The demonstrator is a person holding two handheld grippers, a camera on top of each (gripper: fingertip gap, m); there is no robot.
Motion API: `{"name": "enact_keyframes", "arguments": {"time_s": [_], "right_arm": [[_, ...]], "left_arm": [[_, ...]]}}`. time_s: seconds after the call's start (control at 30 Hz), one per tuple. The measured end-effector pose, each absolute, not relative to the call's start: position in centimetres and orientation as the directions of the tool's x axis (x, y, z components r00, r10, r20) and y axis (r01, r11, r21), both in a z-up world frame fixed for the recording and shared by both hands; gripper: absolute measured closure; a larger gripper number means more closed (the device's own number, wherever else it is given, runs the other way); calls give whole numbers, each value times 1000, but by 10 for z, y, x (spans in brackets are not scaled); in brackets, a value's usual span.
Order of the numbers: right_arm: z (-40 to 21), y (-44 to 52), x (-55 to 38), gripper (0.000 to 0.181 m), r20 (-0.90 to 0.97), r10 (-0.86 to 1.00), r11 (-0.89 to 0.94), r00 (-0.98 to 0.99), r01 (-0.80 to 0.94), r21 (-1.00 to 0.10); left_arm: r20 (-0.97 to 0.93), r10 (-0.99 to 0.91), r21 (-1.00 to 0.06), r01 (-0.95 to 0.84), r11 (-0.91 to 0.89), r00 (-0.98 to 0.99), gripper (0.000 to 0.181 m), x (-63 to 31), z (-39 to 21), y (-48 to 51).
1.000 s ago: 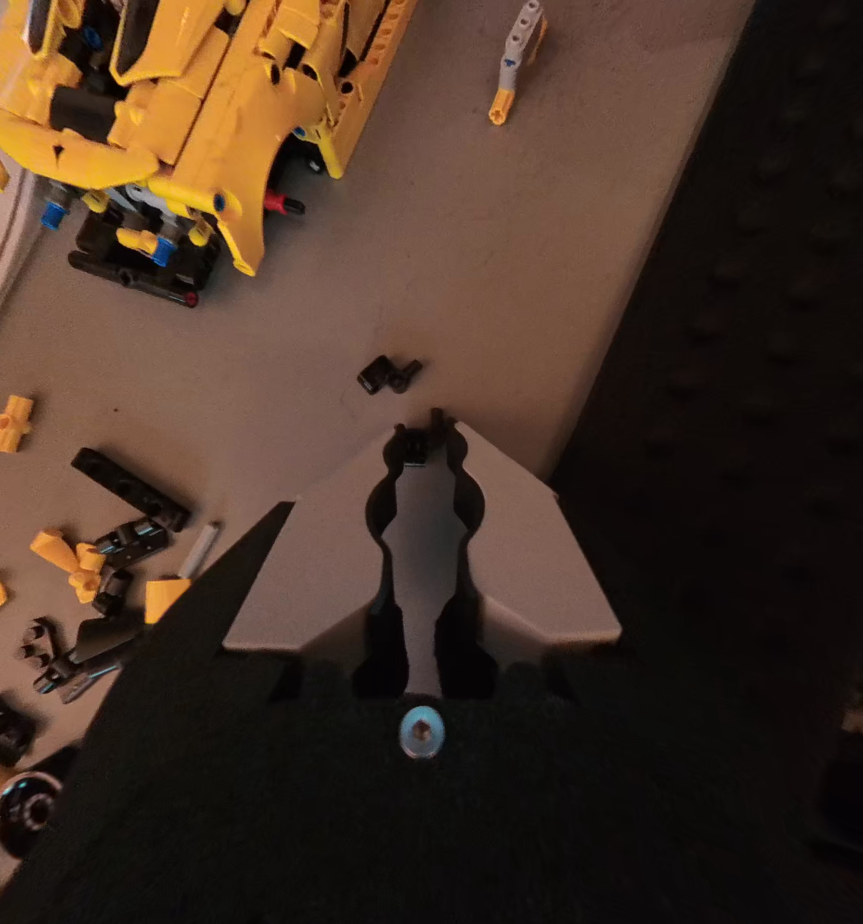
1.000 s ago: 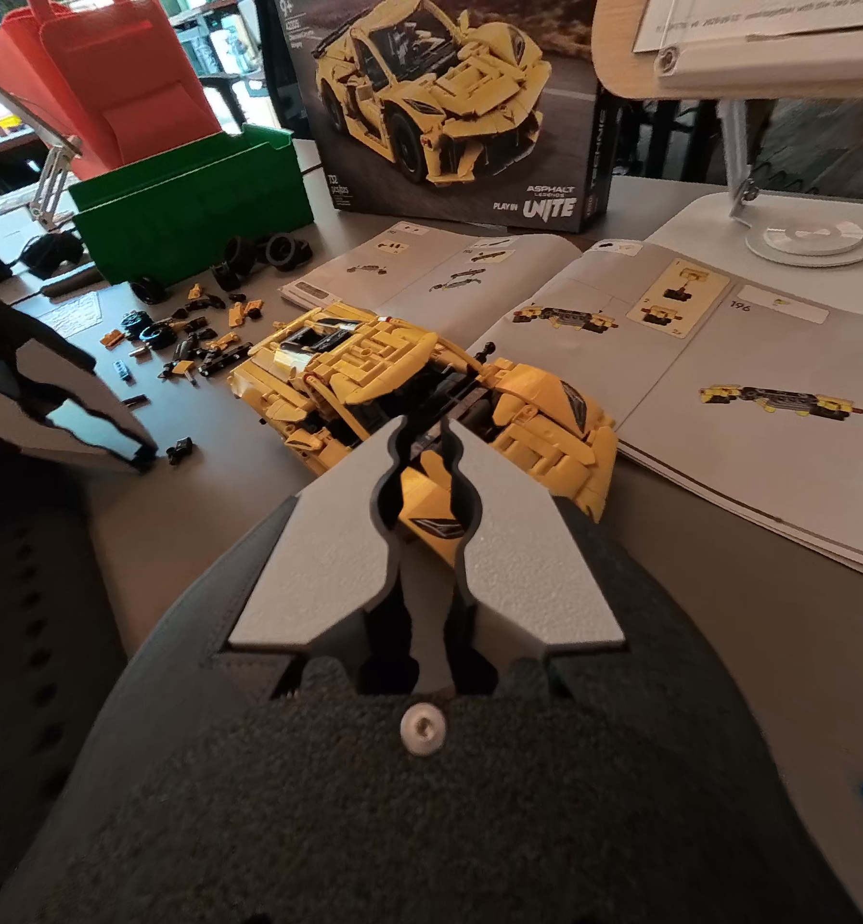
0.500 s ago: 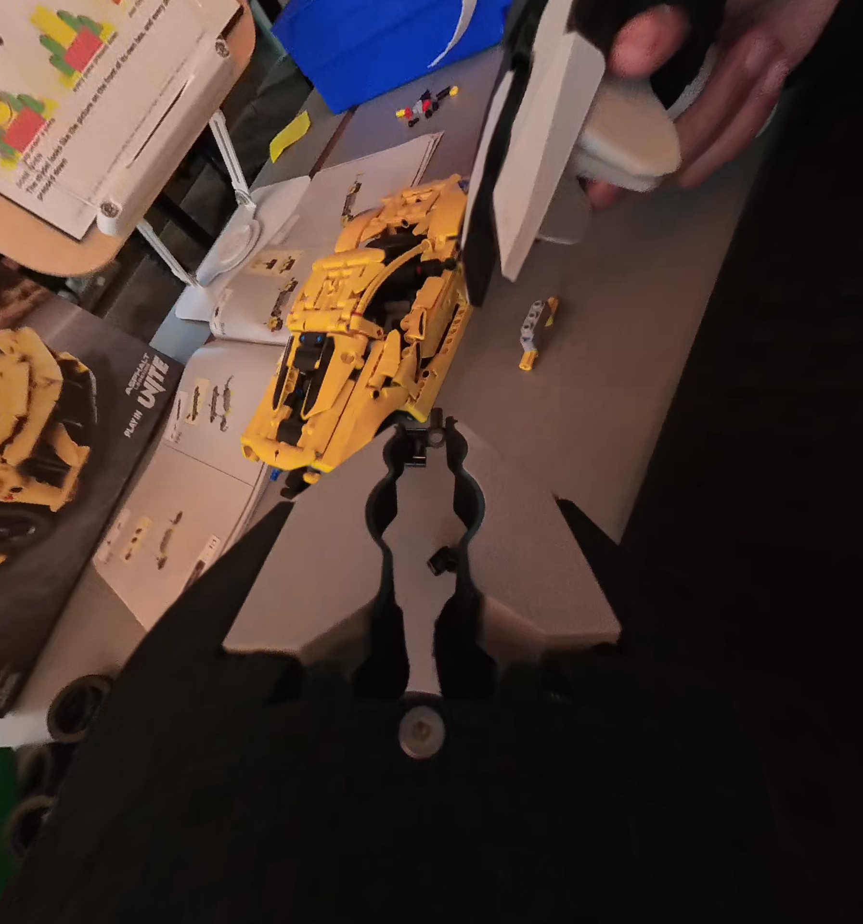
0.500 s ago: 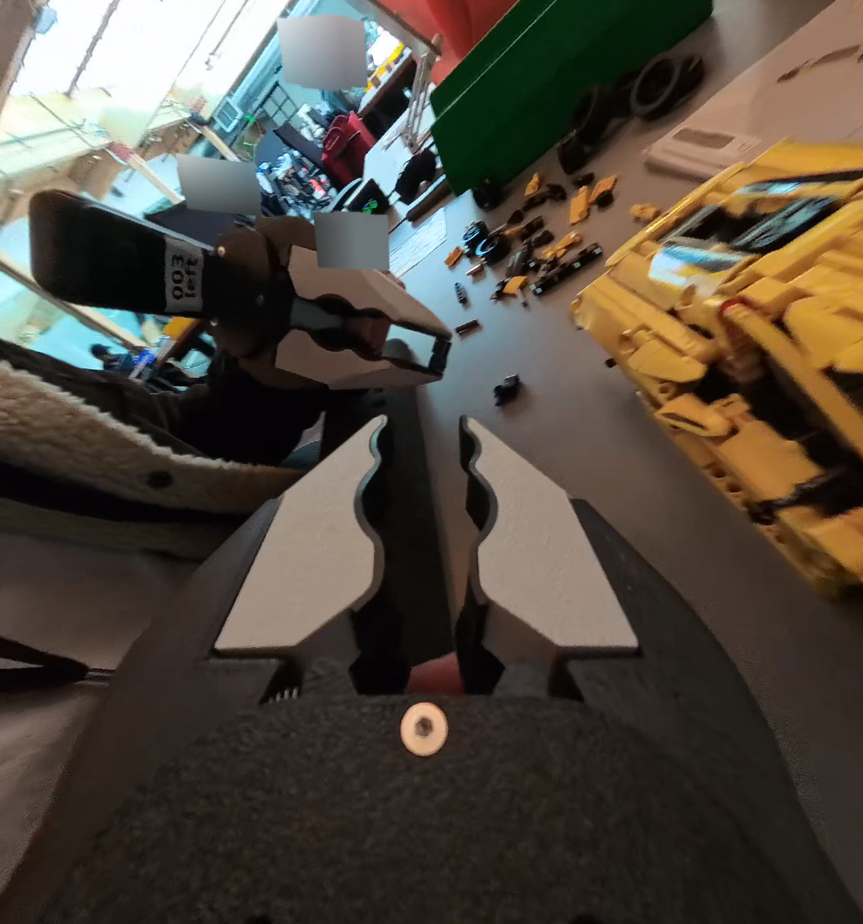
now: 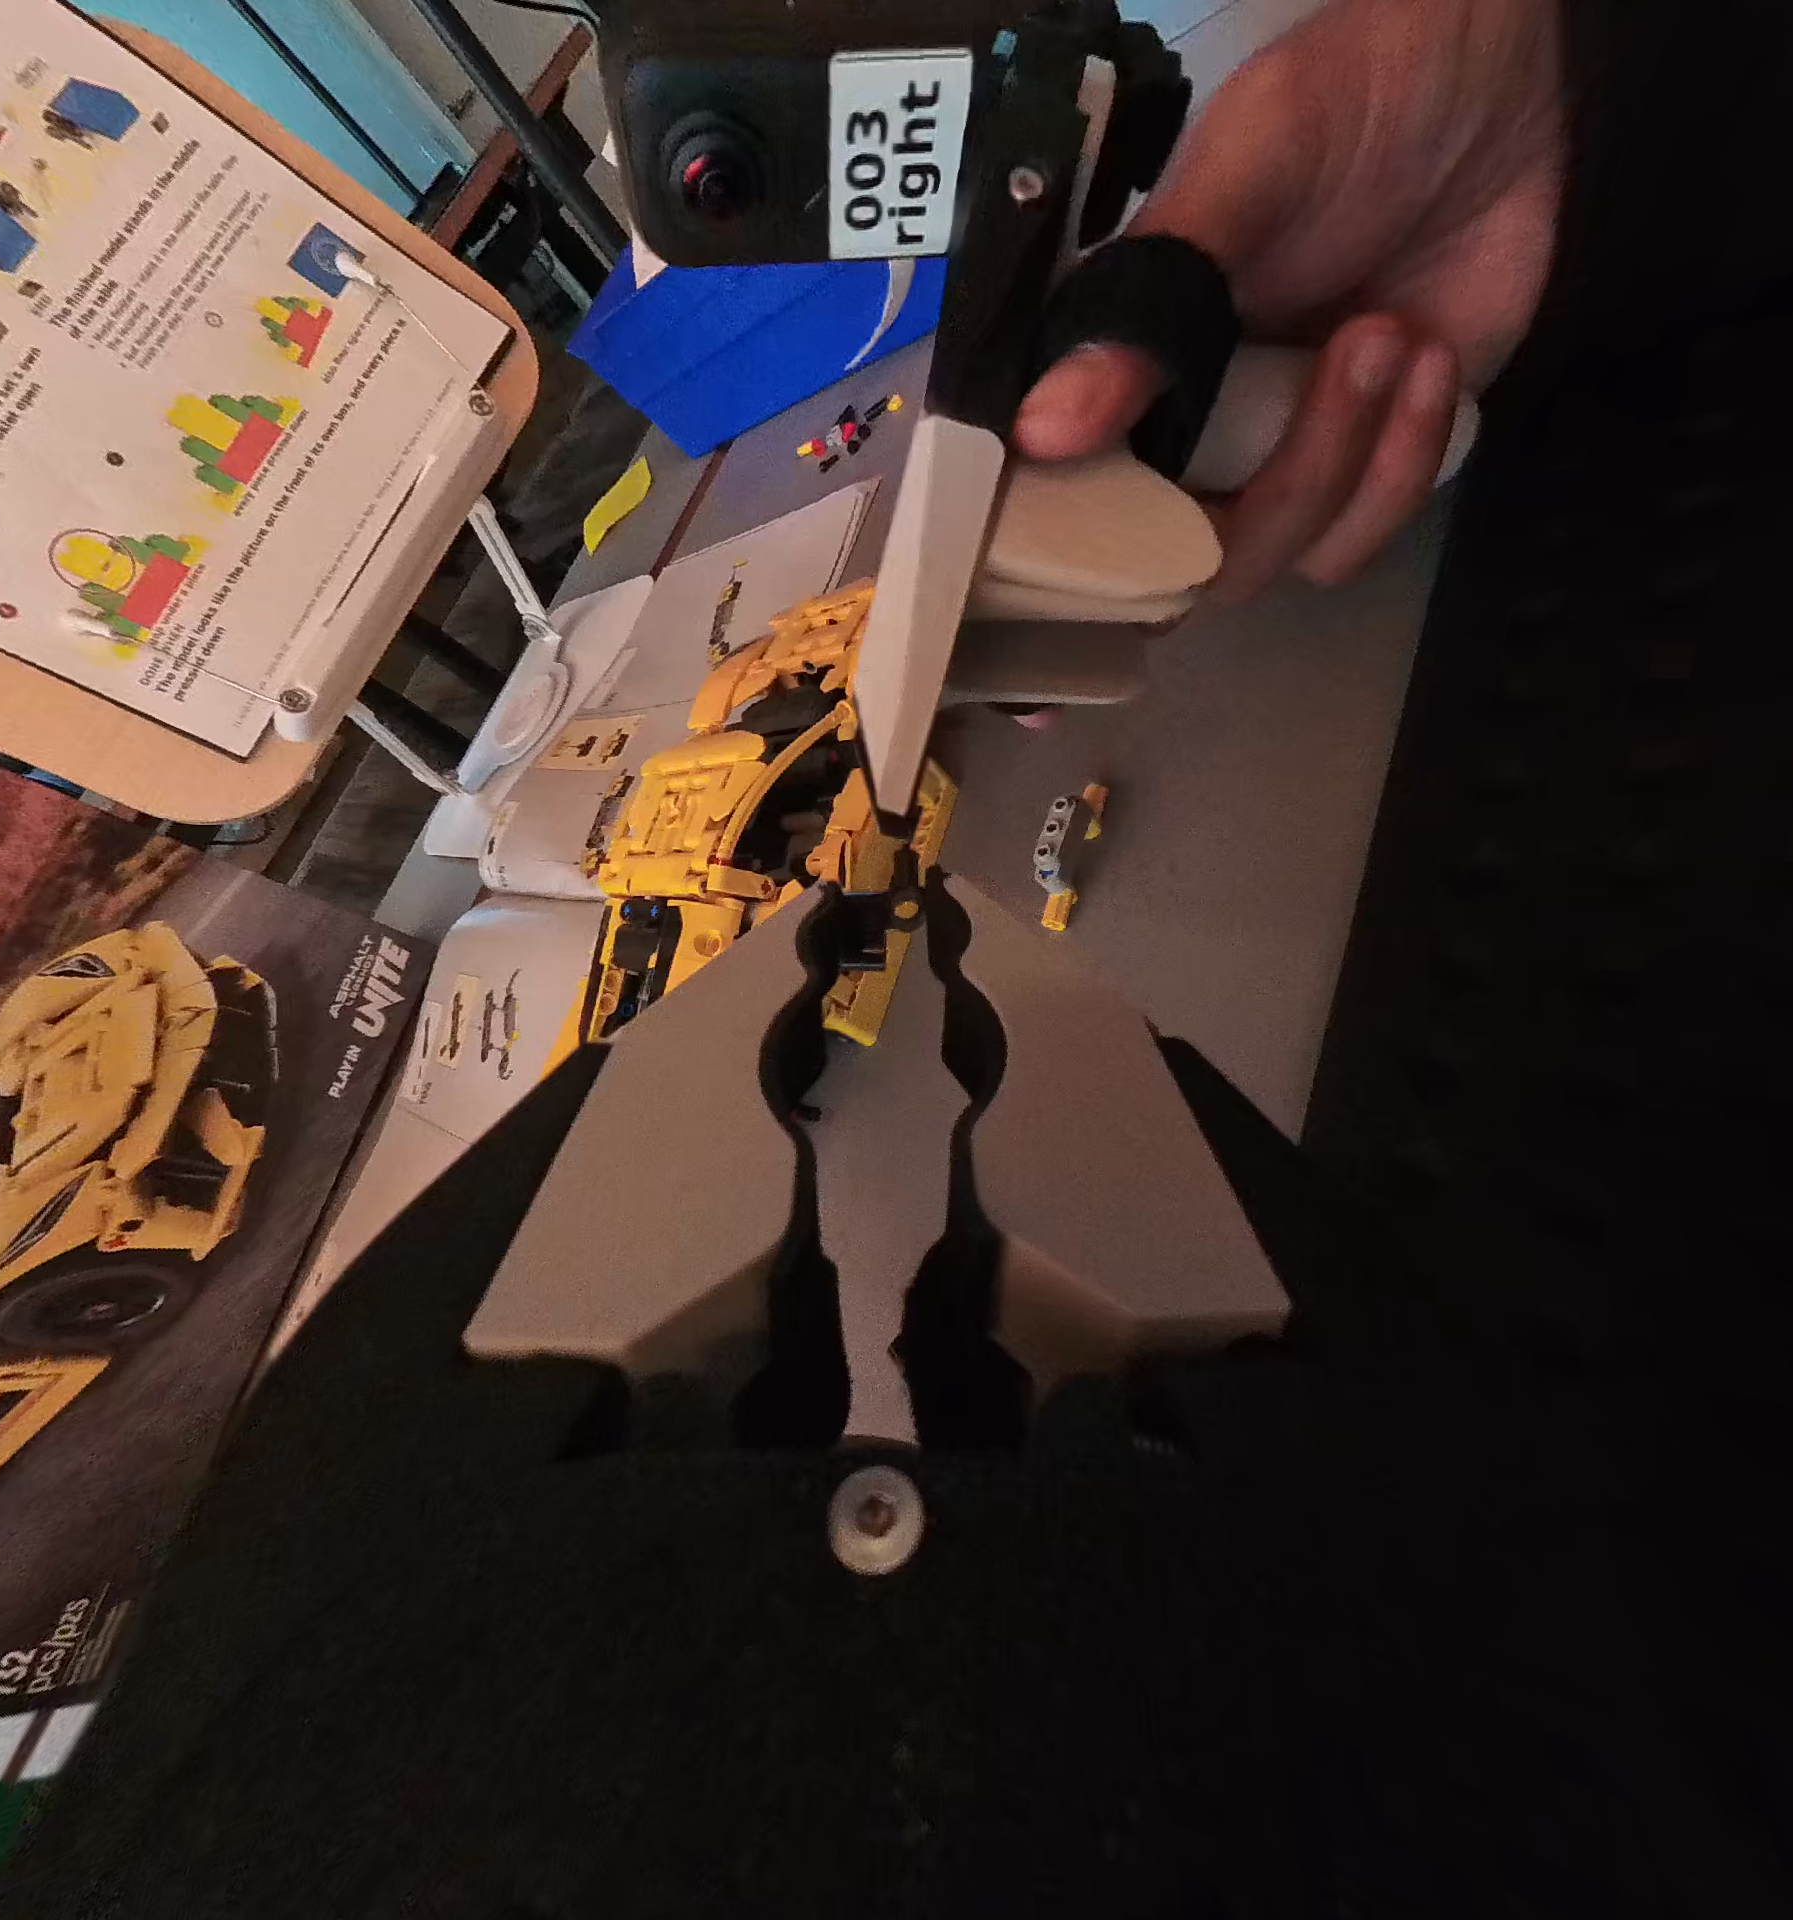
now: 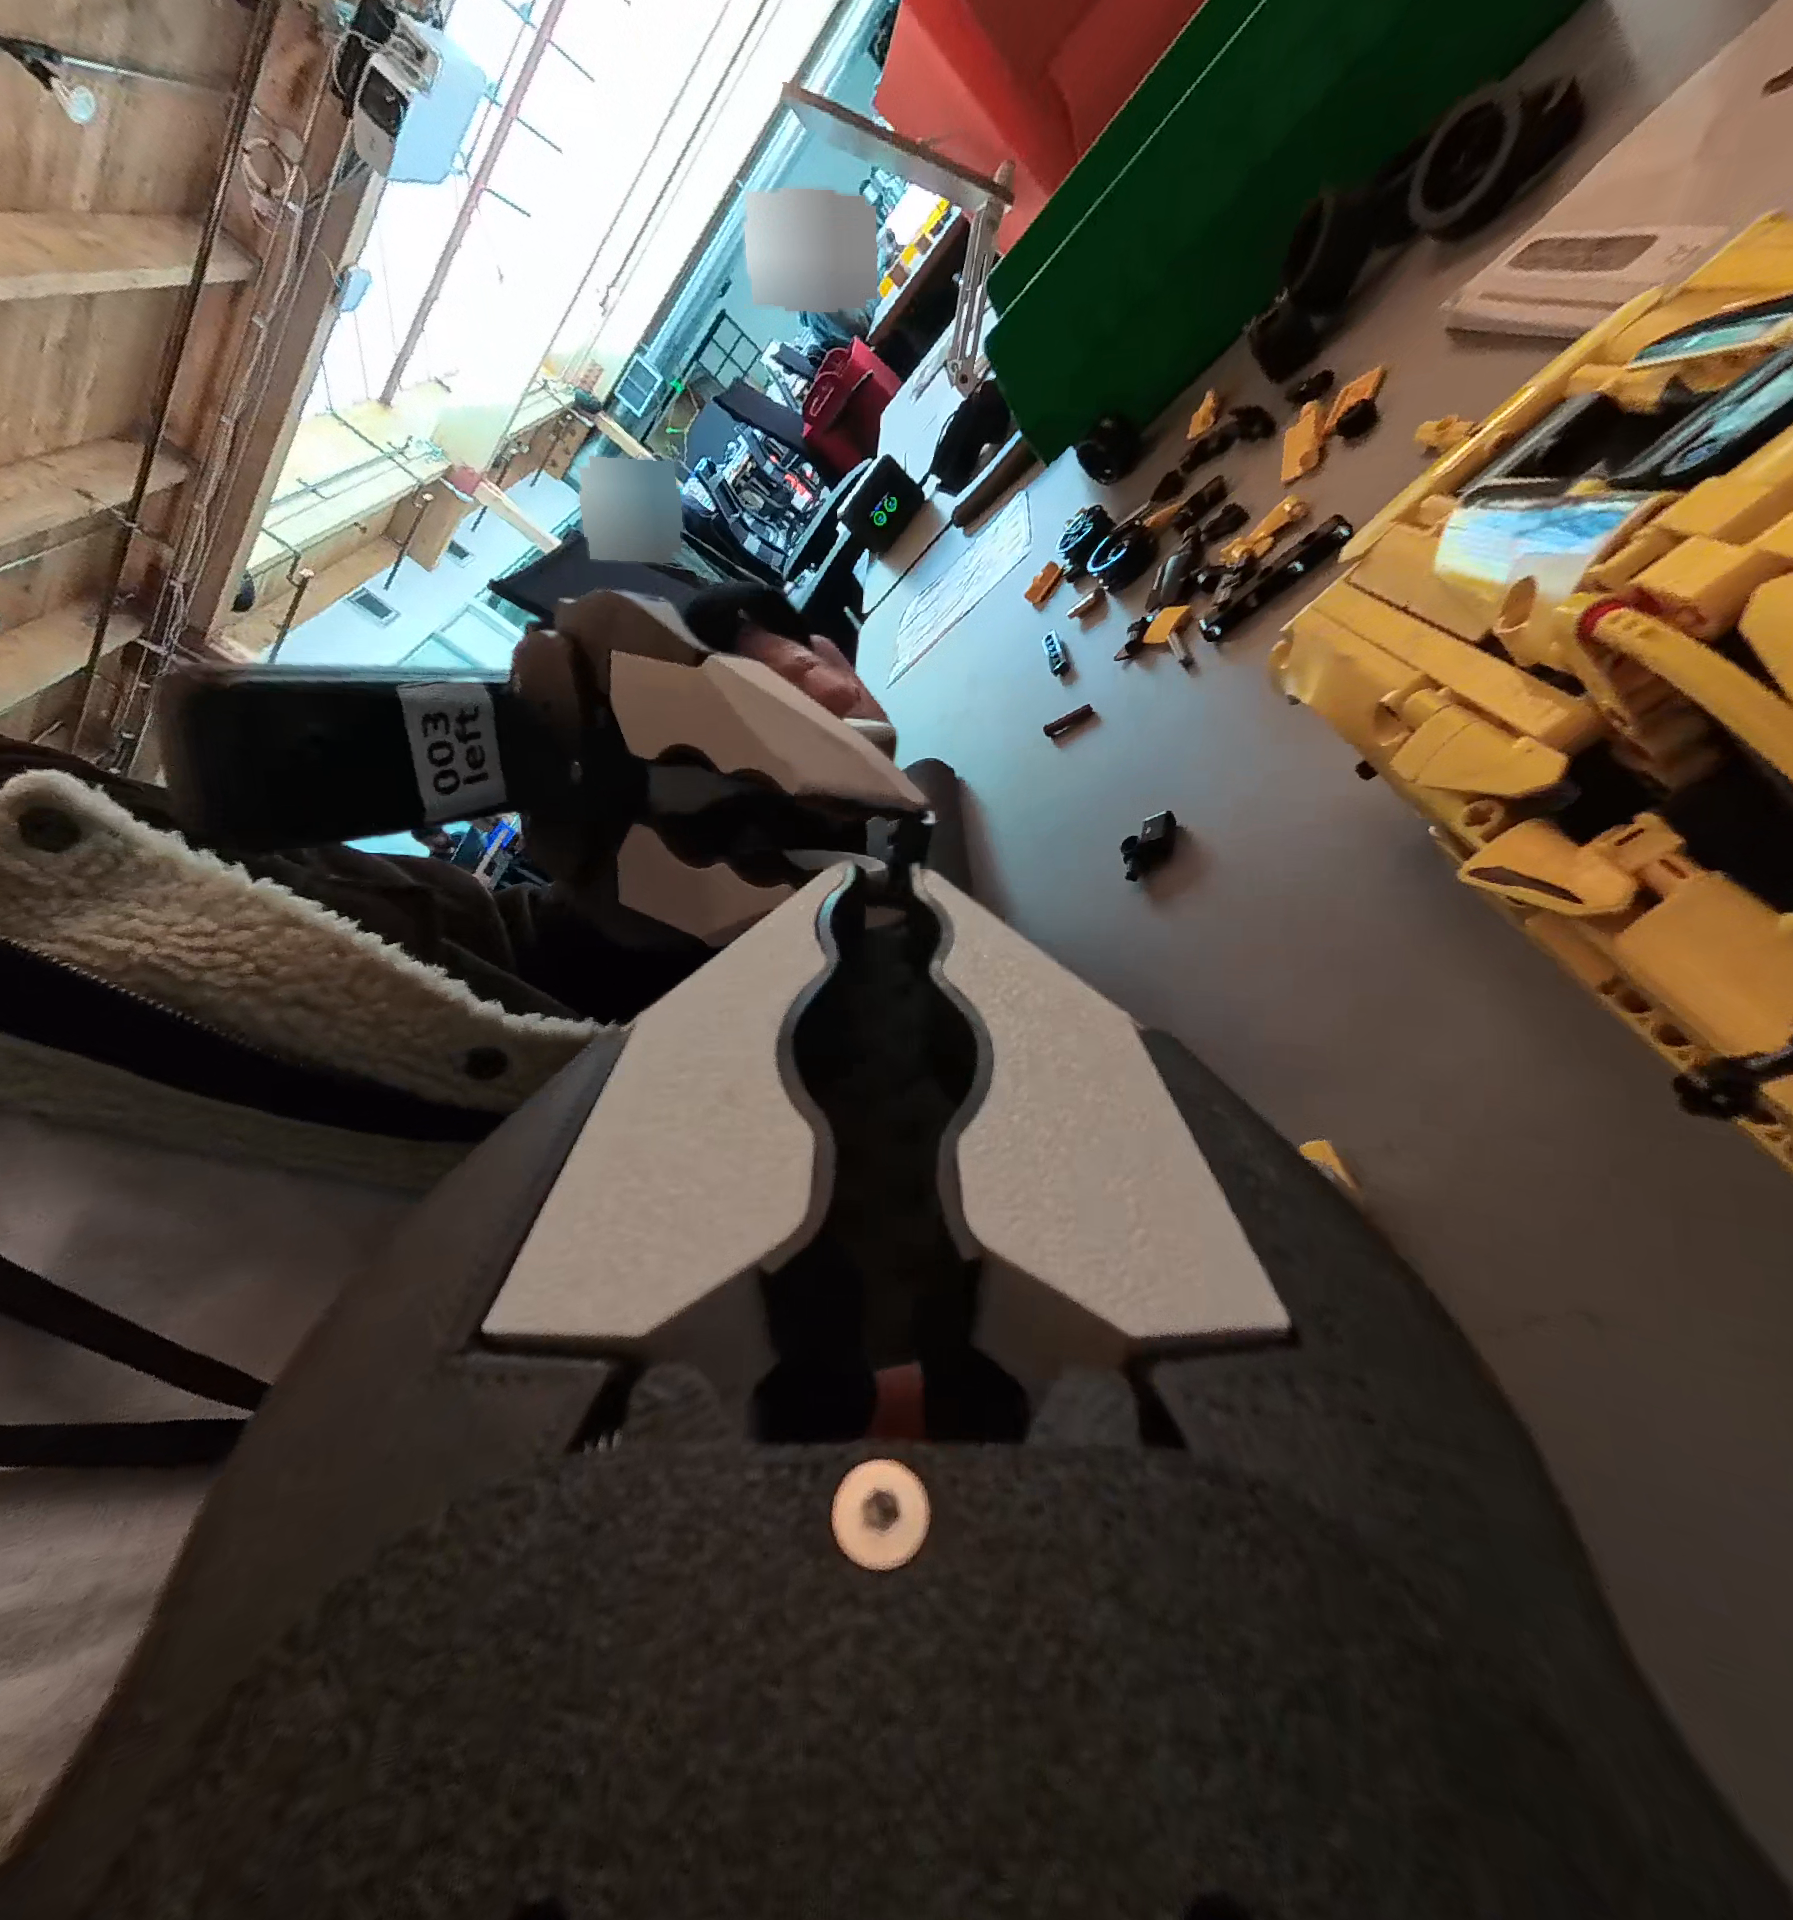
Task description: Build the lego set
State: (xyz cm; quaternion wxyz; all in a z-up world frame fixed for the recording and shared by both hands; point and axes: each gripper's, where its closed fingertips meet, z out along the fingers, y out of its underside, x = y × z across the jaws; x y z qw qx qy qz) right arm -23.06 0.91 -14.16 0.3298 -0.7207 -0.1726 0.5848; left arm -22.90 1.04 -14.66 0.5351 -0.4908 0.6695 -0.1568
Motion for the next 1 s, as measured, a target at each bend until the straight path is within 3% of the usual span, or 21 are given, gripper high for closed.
{"name": "enact_keyframes", "arguments": {"time_s": [0.27,0.6,0.77,0.87,1.0], "right_arm": [[-146,7,-232,181,-709,650,-715,271,-98,-693],[-148,1,-237,171,-737,637,-742,225,-79,-666],[-149,0,-236,177,-718,653,-728,241,-62,-683],[-149,-1,-236,178,-632,720,-656,285,-16,-754],[-158,8,-227,178,-307,829,-418,467,152,-896]], "left_arm": [[-563,-825,-735,-480,479,39,166,-224,-145,3],[-629,-778,-680,-495,541,13,166,-224,-147,-1],[-610,-792,-694,-492,526,13,166,-224,-147,-3],[-463,-885,-801,-452,394,50,166,-224,-145,-5],[-1,-997,-950,-311,-24,81,154,-229,-133,-3]]}}
